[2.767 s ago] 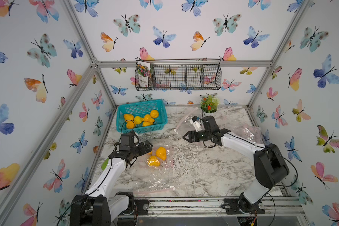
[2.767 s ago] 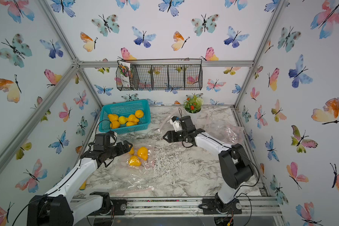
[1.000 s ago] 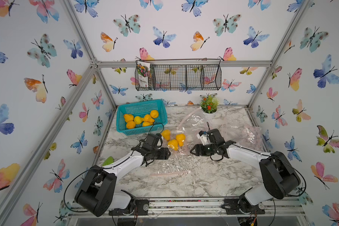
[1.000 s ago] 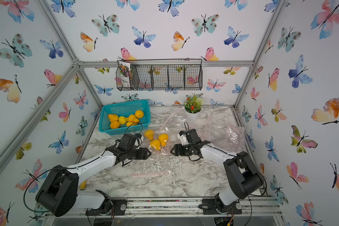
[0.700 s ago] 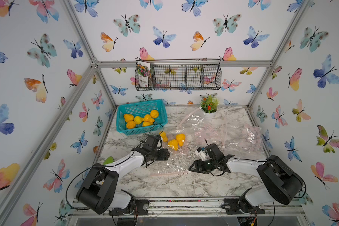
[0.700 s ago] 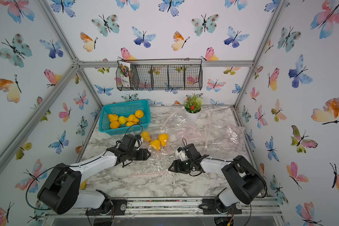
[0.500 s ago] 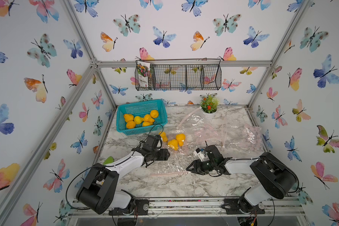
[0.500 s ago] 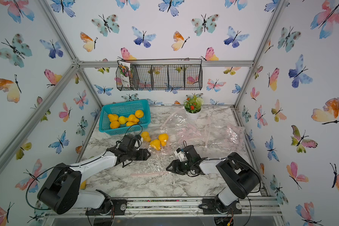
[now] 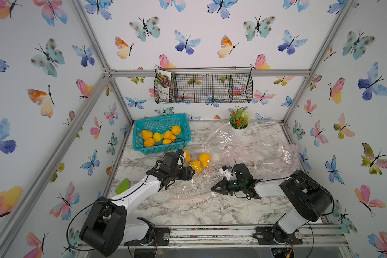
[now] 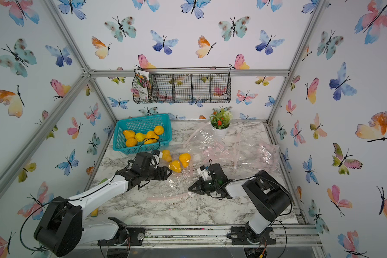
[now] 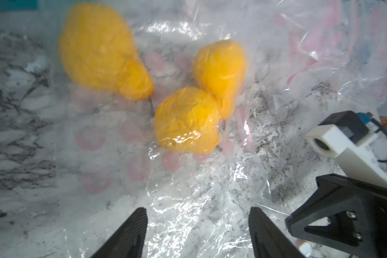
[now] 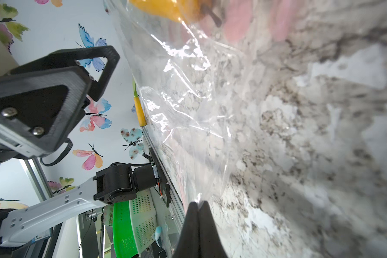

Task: Open the zip-top bag and take out the pear
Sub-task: Unzip the zipper on the zipper food storage bag.

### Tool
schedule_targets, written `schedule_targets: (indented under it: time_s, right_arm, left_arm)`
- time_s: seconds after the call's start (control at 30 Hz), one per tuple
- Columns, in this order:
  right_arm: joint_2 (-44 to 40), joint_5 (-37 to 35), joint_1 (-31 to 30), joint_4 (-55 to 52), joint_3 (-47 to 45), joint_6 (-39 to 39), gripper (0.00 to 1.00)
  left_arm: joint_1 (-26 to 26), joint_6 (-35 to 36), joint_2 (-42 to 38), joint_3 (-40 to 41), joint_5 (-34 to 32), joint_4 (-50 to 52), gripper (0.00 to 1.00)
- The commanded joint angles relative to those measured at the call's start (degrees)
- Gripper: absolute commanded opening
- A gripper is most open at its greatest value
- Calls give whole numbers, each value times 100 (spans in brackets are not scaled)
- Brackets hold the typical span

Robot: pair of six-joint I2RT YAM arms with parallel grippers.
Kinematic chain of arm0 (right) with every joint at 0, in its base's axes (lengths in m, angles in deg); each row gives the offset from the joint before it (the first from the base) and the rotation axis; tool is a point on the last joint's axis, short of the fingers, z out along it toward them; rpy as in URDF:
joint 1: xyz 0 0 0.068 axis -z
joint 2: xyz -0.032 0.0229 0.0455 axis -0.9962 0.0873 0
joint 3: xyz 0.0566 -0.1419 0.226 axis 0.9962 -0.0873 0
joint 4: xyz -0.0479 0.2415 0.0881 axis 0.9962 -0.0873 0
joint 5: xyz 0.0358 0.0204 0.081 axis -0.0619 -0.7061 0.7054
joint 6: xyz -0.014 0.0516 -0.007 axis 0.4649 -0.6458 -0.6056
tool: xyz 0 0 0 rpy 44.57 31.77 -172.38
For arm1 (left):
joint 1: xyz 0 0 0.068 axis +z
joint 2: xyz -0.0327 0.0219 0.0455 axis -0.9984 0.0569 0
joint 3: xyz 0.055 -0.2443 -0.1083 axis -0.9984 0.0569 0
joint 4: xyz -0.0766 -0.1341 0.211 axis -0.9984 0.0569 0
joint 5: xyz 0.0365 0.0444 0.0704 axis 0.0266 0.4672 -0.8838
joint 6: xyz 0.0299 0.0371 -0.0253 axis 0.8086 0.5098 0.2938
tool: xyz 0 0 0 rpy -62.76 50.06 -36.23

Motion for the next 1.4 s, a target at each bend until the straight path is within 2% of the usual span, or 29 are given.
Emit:
schedule_targets:
  time_s: [0.0, 0.2, 0.33, 0.43, 0.7, 0.9, 1.07, 1.13, 1.27, 1.3, 1.37]
  right_arm:
    - [-368, -109, -29, -173, 273, 2, 3]
    - [-1136, -445, -28, -1235, 836, 318, 2]
    - [-1448, -531, -29, -1570, 1202, 325, 2]
    - [-1642, -532, -31, -1604, 1374, 196, 3]
    - [-1896, -421, -28, -2082, 1920, 273, 3]
    - [-1944, -429, -28, -2487, 2146, 529, 2]
    - [-1991, -690, -33, -3017, 2446, 991, 4]
    - [-2064, -990, -33, -3391, 2612, 1301, 10]
    - [-2291, -1959, -28, -4153, 2941, 2395, 47]
    - [-2383, -2208, -28, -4274, 2975, 2726, 52]
    - [-2601, -2402, -29, -4226, 2916, 3401, 54]
  left_arm:
    - [-148, 1010, -618, -278, 419, 56, 73]
    - [-790, 2483, -1370, -236, 891, 43, 75]
    - [-1405, 3285, -1759, 83, 445, -235, 80]
    - [-1595, 3393, -1801, 162, -33, -363, 77]
    - [-1627, 3537, -1584, 48, -744, -383, 70]
    - [-1627, 3674, -1392, -254, -702, -206, 32]
    - [-1631, 3705, -1087, -650, -703, 48, 7]
    - [-1626, 3690, -1001, -823, -703, 187, 3]
    - [-1625, 3660, -945, -1088, -409, 424, 0]
    - [-1624, 3644, -954, -1135, -308, 465, 0]
    - [-1623, 3651, -954, -1241, -122, 601, 0]
